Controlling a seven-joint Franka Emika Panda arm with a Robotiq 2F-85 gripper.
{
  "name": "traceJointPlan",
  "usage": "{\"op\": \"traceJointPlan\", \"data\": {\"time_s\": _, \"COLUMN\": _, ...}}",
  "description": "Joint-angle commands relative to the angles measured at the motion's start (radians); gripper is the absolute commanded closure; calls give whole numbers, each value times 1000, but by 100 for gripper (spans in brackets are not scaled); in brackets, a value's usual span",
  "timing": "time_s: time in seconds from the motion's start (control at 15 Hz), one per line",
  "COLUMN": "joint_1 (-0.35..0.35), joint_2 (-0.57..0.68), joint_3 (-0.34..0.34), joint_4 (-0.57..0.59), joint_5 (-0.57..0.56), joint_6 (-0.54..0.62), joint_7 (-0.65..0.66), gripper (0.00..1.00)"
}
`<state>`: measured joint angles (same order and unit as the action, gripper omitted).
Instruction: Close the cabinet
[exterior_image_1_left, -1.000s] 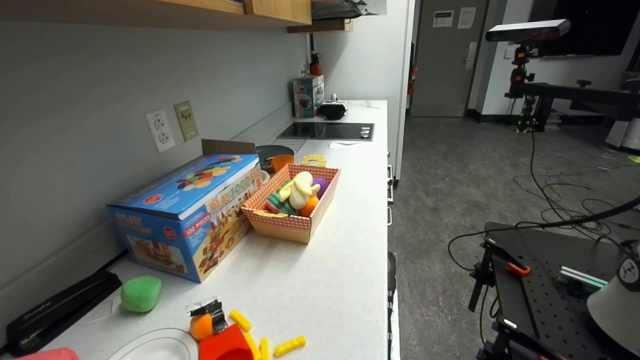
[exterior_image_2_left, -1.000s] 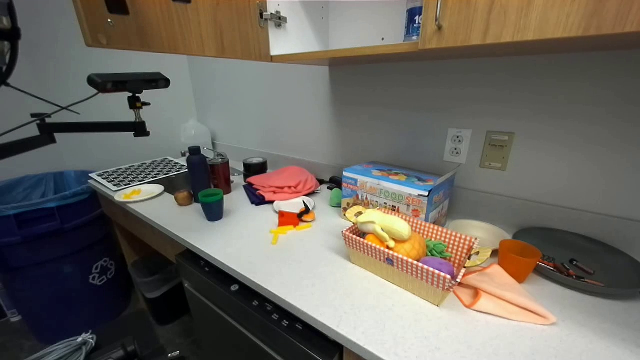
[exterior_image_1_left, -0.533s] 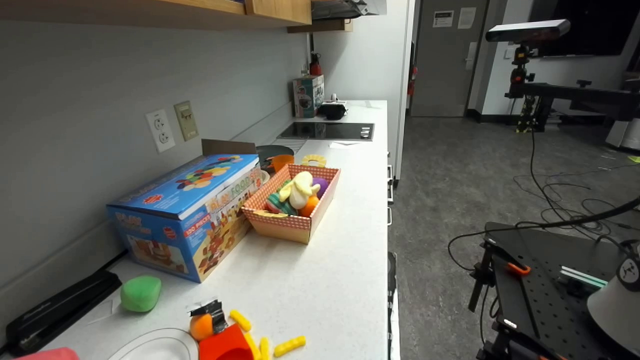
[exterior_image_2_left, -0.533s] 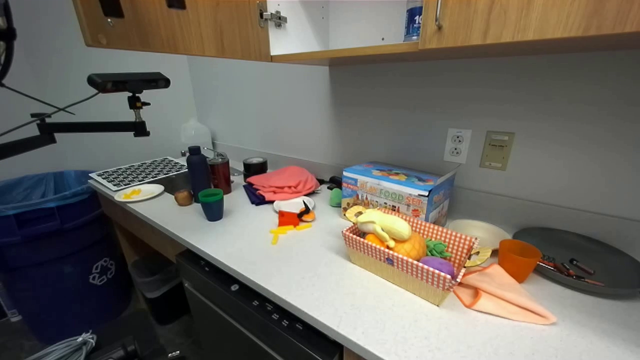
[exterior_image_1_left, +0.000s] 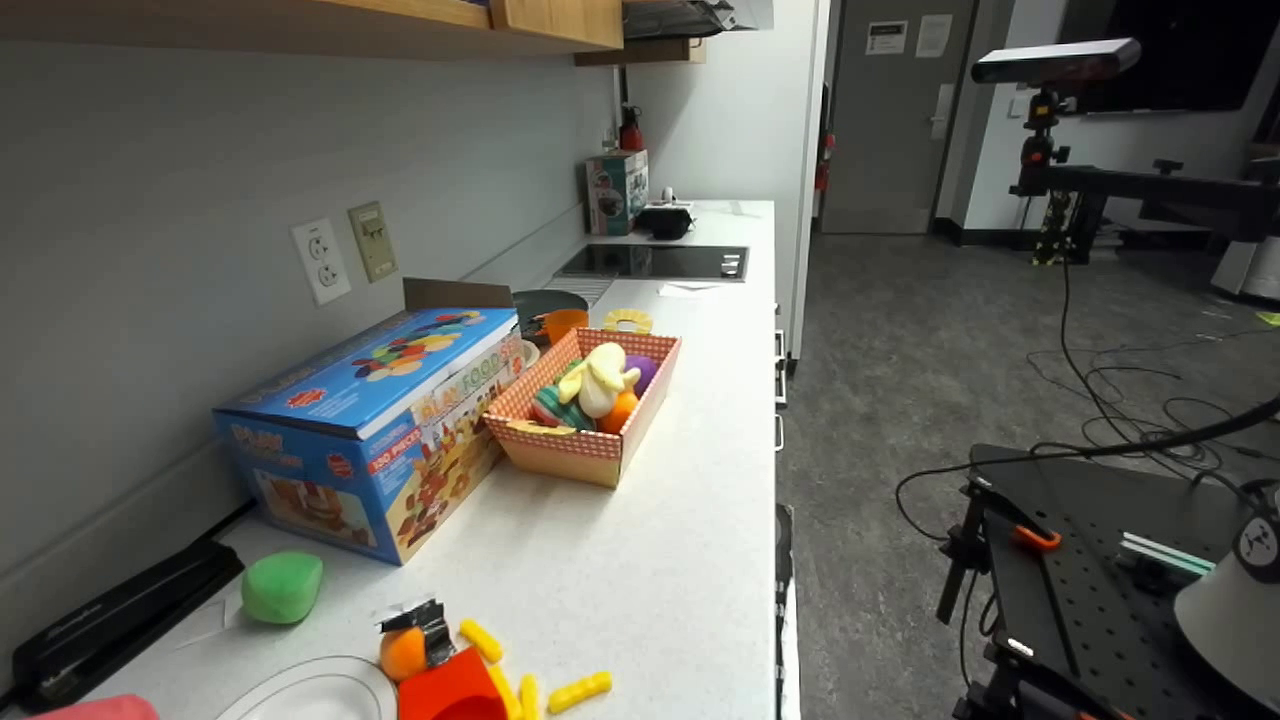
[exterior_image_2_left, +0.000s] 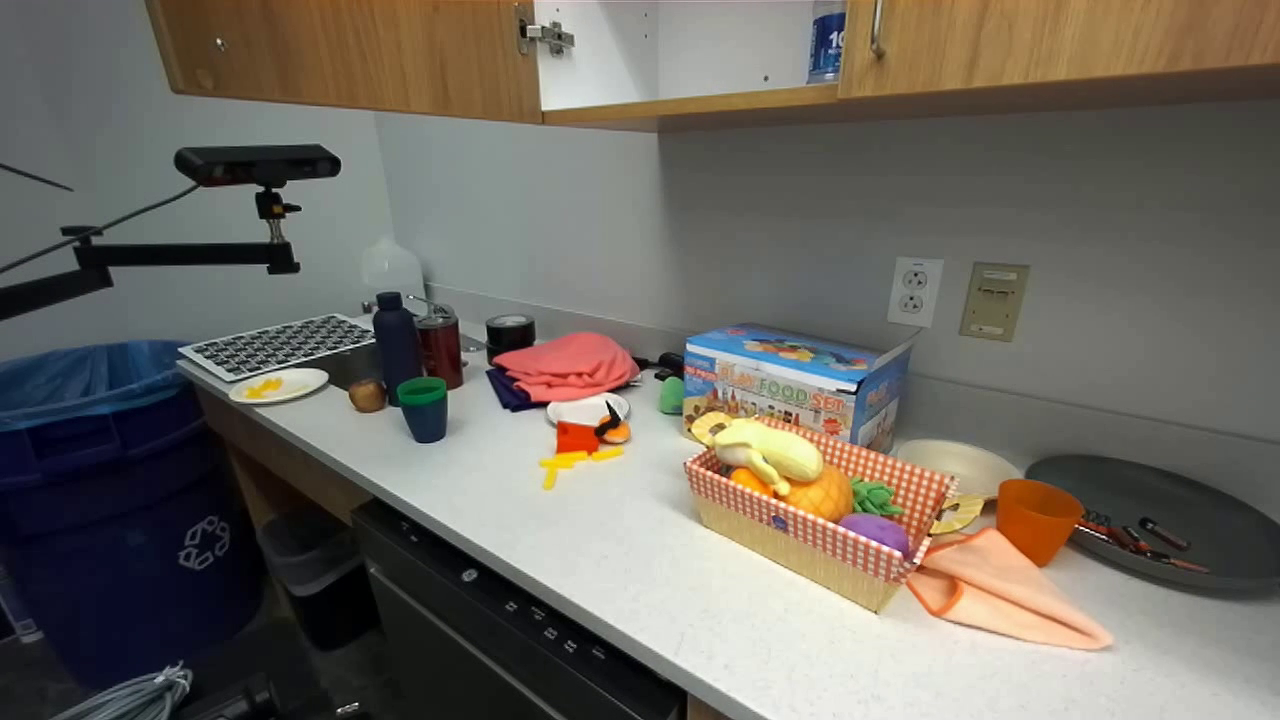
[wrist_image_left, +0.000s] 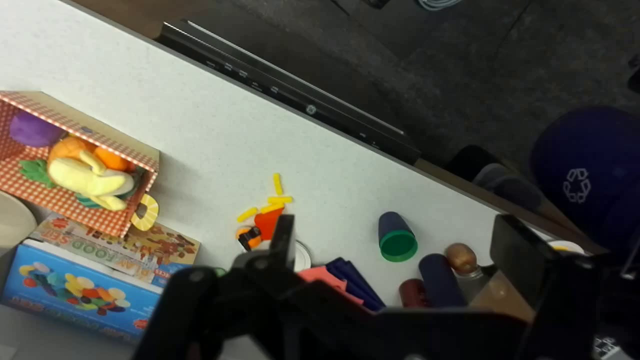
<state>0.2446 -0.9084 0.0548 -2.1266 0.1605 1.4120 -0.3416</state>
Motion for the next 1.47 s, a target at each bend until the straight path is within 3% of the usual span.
{"op": "traceJointPlan", "data": {"time_s": 0.0, "joint_1": 13, "joint_2": -78, "joint_3": -11, "joint_4": -12, "joint_5": 69, "joint_6": 37, "joint_7": 11, "gripper": 0}}
{"op": "traceJointPlan", "data": {"time_s": 0.67, "joint_1": 33, "joint_2": -144, "joint_3": -15, "joint_4": -62, "joint_5": 174, "joint_6": 260, "joint_7": -39, "gripper": 0}}
{"op": "traceJointPlan", "data": {"time_s": 1.2, "joint_1": 132, "joint_2": -155, "joint_3": -56, "joint_4": -93, "joint_5": 268, "joint_6": 307, "joint_7": -137, "gripper": 0}}
{"op": "traceJointPlan", "data": {"time_s": 1.4, "joint_1": 155, "joint_2": -120, "joint_3": -1, "joint_4": -89, "joint_5": 332, "joint_6": 405, "joint_7": -145, "gripper": 0}}
